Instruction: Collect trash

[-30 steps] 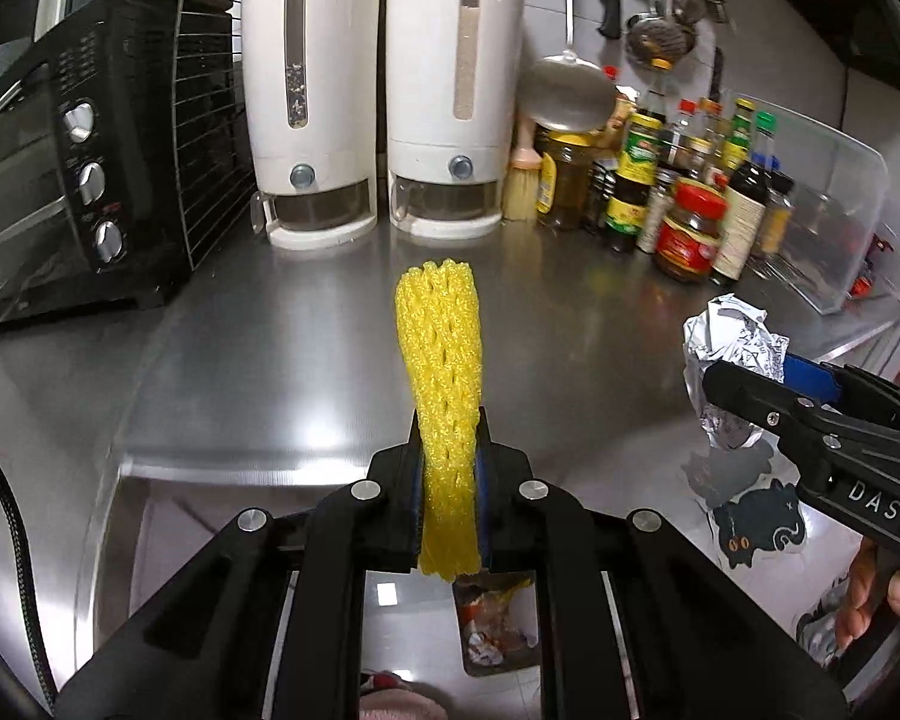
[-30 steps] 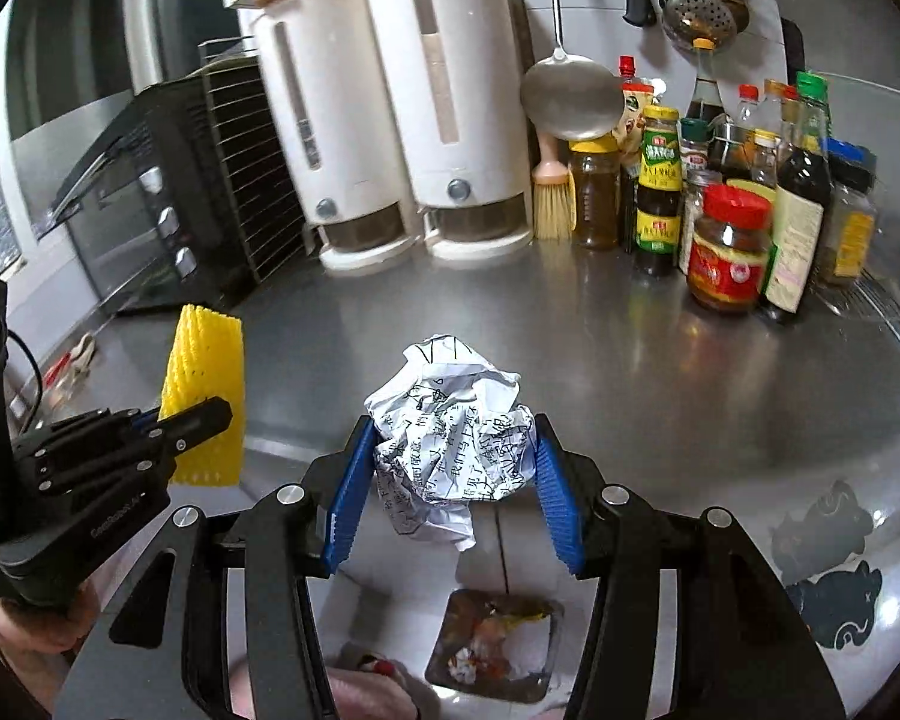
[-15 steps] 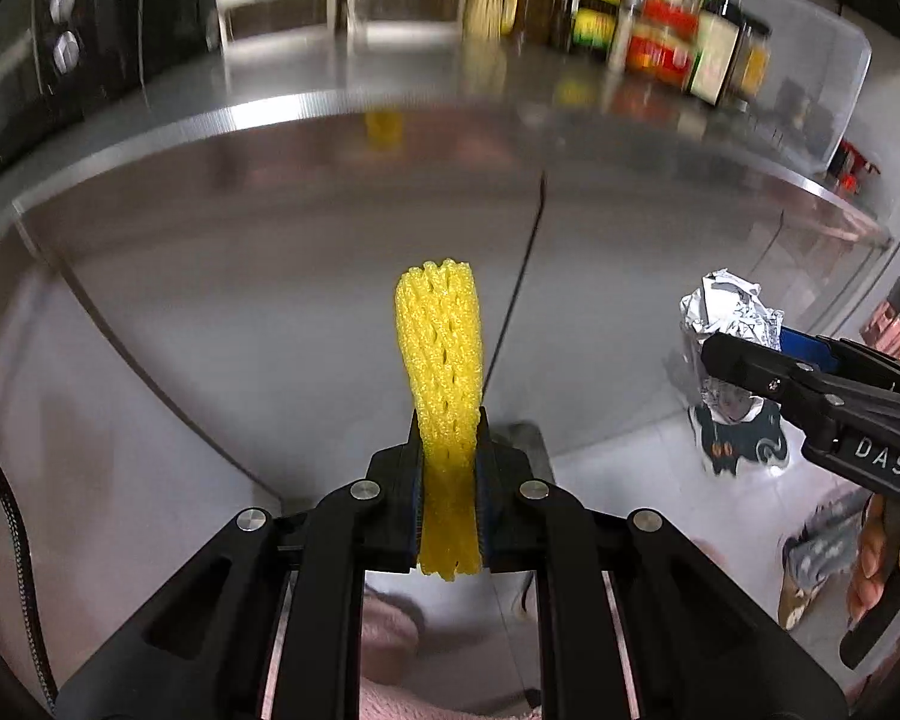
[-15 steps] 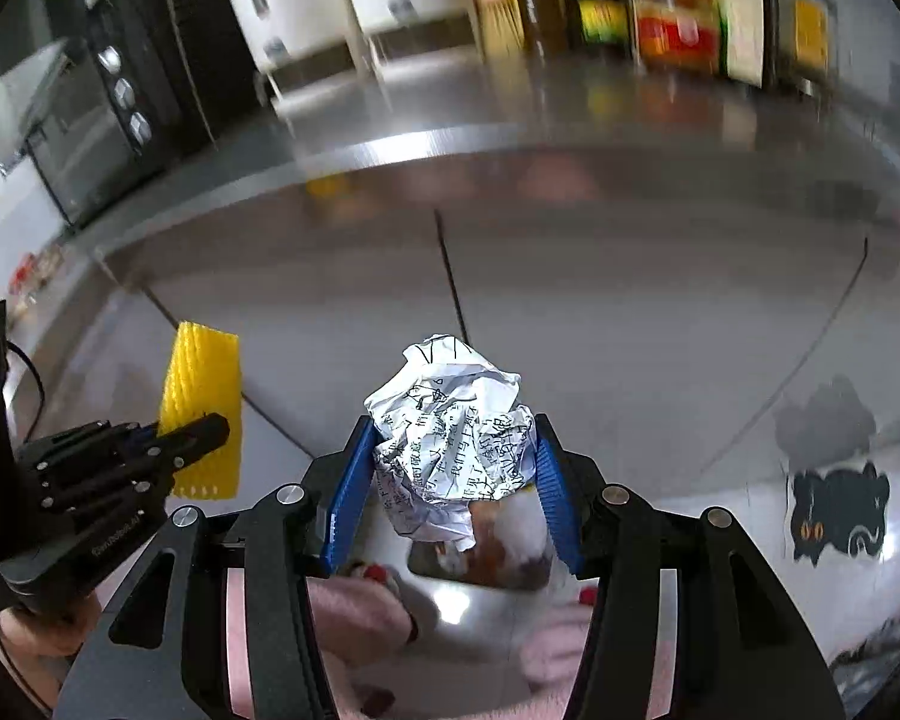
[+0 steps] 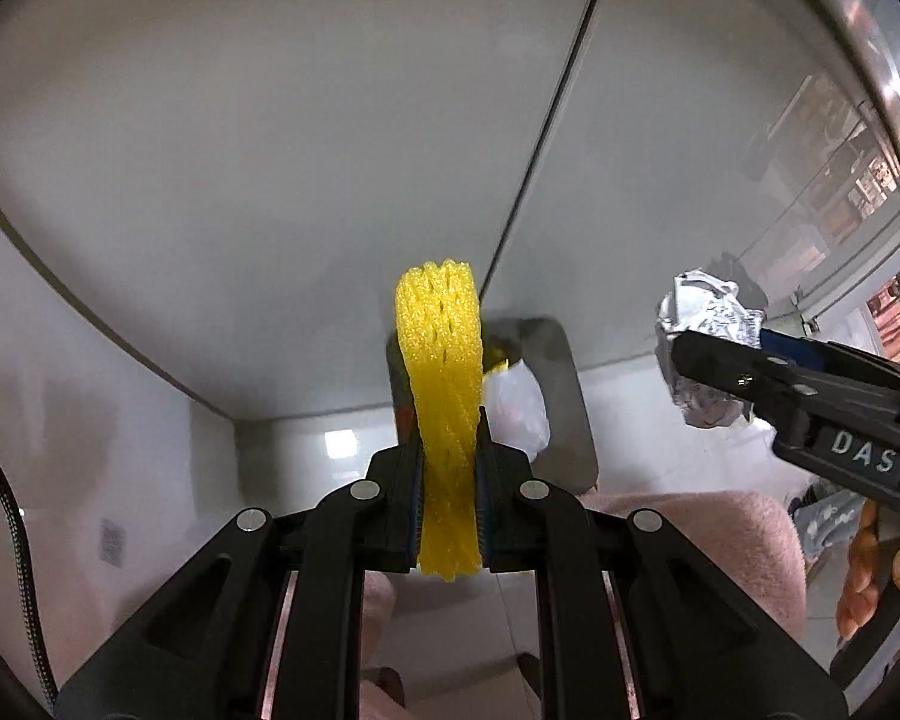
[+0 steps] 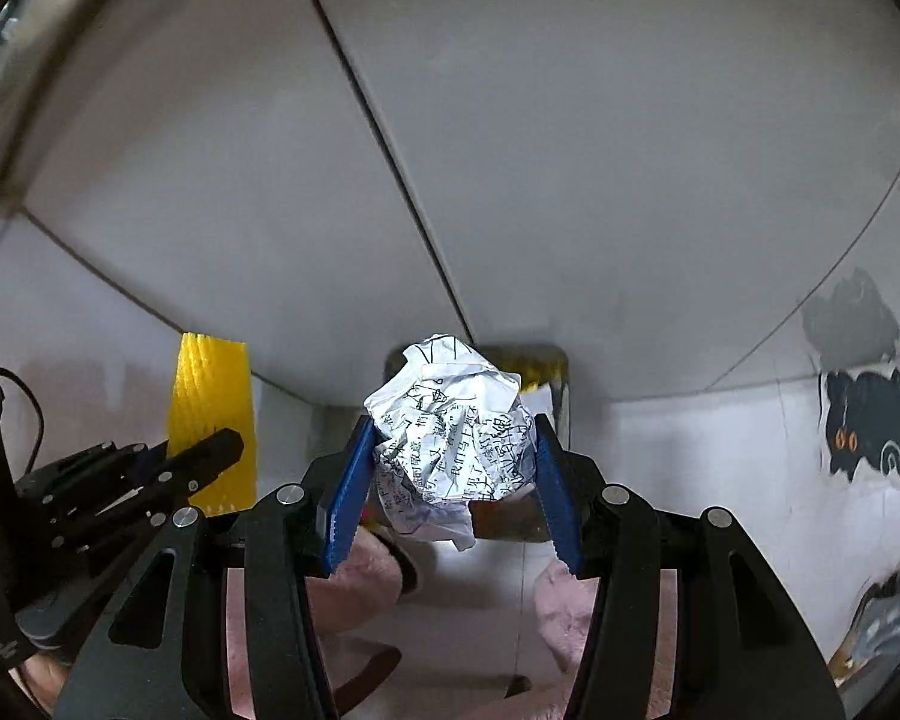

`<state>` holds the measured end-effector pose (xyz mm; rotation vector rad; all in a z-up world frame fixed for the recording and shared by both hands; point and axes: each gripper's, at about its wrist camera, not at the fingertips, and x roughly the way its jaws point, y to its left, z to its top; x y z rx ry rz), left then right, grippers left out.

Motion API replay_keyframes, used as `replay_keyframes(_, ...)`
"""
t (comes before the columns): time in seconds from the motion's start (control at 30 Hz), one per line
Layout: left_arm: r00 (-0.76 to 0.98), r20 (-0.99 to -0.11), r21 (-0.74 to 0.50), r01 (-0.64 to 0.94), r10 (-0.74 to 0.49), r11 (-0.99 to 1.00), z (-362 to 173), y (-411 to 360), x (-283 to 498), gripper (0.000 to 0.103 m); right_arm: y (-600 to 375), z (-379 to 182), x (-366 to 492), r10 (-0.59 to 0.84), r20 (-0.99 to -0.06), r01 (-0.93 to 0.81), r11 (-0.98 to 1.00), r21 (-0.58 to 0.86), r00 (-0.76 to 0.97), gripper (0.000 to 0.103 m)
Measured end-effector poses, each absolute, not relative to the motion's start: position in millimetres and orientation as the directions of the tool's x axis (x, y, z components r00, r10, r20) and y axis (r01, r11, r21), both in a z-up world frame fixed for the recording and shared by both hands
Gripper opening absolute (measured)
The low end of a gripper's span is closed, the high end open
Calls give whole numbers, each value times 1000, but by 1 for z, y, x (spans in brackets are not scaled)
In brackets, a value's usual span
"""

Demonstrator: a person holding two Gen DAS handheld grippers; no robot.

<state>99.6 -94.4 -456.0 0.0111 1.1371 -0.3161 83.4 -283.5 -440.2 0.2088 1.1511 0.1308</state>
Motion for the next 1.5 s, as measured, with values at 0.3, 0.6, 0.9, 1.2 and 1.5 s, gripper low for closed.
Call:
replay_keyframes(0.3, 238, -944, -171, 242, -229, 955, -526, -104, 128, 12, -292, -500, 114, 237, -929, 58, 963, 263, 284, 53)
replay_keyframes(0.6, 144, -957, -213, 238, -251, 948, -562, -112, 151, 12, -288, -523, 140, 240, -945, 81, 961, 263, 224, 54)
replay_keyframes(0.9, 153, -952, -230, 213, -265, 949, -549, -112, 153, 27, -289, -515, 146, 235, -942, 97, 960, 264, 238, 62)
replay_keyframes(1.2, 218, -939, -224, 208, -268, 952, -519, -112, 145, 59, -293, -490, 134, 213, -929, 110, 960, 256, 303, 81)
replay_keyframes(1.5, 321, -907, -204, 226, -271, 952, -467, -100, 117, 85, -299, -440, 110, 215, -893, 102, 956, 275, 396, 100)
